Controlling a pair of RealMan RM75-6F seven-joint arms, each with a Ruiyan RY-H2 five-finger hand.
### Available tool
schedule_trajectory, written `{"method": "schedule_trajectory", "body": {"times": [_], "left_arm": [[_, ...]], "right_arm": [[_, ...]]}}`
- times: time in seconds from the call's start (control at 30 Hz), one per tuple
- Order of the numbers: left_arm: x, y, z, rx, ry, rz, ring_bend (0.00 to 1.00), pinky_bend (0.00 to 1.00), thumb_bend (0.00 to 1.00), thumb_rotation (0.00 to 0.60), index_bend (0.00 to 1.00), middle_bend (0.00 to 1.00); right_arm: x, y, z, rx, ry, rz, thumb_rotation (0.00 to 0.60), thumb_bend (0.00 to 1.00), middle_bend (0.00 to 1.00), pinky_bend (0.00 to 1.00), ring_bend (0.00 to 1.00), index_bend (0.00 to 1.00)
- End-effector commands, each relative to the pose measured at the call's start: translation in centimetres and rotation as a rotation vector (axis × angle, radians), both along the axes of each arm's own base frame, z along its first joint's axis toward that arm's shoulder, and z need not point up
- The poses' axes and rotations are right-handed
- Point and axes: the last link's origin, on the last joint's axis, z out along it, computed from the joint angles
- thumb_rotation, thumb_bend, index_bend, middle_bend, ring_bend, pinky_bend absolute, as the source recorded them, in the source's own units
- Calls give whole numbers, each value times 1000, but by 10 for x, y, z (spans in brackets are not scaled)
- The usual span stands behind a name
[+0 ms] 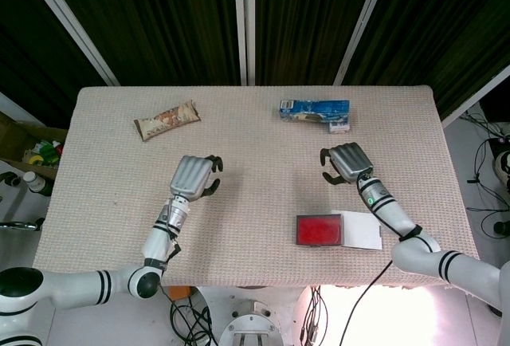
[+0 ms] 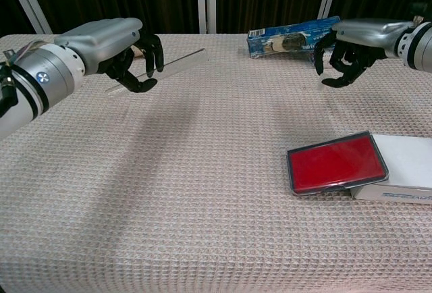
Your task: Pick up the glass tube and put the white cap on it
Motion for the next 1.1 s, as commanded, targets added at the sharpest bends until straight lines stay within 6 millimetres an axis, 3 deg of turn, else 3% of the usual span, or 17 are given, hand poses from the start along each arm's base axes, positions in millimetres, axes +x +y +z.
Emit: {"method": "schedule_trajectory", "body": {"times": [0.03,0.17,0.3,0.7,1.1], "left_arm": [[3,2,0,-11,-73,5,783,1000,521,600,632,626],[7,2,-4,-24,-178,13,783,1000,522,600,632,628],[12,1,-9,-36,-252,12,783,1000,522,600,632,629],[27,-1,-27,-51,-347,-10,783,1000,522,600,632,629],[38,-2,-30,-67,-385,-18,783,1000,522,600,632,628]], "right_arm": [[23,5,45,-62,-120,41,600,514,883,1000,994,644],[48,12,71,-74,-219,77,600,517,884,1000,999,652],[68,18,79,-57,-276,111,600,519,885,1000,1000,657],[101,24,59,18,-330,160,600,522,886,1000,1000,663],[117,27,46,42,-320,193,600,525,886,1000,1000,663]]}}
